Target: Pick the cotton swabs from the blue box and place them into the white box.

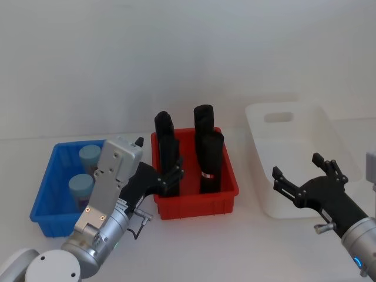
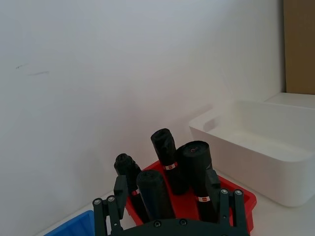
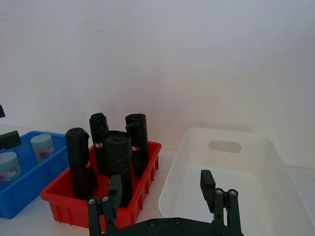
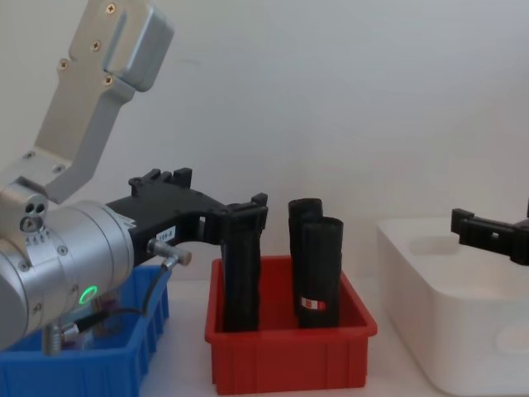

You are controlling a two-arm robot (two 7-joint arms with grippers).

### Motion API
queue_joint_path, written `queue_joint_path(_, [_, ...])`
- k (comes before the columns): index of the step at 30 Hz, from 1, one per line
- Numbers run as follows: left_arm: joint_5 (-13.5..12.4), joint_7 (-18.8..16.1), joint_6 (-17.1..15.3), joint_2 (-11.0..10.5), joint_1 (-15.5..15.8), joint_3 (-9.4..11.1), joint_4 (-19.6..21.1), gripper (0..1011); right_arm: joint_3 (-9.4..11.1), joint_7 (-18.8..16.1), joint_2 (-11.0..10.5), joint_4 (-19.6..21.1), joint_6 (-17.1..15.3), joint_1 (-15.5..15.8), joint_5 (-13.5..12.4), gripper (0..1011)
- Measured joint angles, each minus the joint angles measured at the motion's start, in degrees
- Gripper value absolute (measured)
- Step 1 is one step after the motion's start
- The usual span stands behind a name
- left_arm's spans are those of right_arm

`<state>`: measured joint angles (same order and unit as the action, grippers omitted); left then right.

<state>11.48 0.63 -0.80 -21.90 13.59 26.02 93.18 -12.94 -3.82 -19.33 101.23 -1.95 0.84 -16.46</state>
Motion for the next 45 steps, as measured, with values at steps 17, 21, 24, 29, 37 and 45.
queue_joint_path(17, [0.0,0.0,0.0,0.0,0.0,0.0,0.0,1004,0.0,0.0,0.0,0.0,0.0,0.0,0.0,1001])
queue_joint_path(21, [0.0,0.0,0.0,0.0,0.0,0.0,0.0,1004,0.0,0.0,0.0,0.0,0.0,0.0,0.0,1001])
queue_joint_path(24, [0.0,0.0,0.0,0.0,0.0,0.0,0.0,1004,0.0,0.0,0.0,0.0,0.0,0.0,0.0,1001])
queue_joint_path(29, [0.0,0.0,0.0,0.0,0.0,0.0,0.0,1004,0.0,0.0,0.0,0.0,0.0,0.0,0.0,1001])
queue_joint_path(37, [0.0,0.0,0.0,0.0,0.0,0.0,0.0,1004,0.0,0.0,0.0,0.0,0.0,0.0,0.0,1001])
queue_joint_path(45, [0.0,0.0,0.0,0.0,0.0,0.0,0.0,1004,0.0,0.0,0.0,0.0,0.0,0.0,0.0,1001])
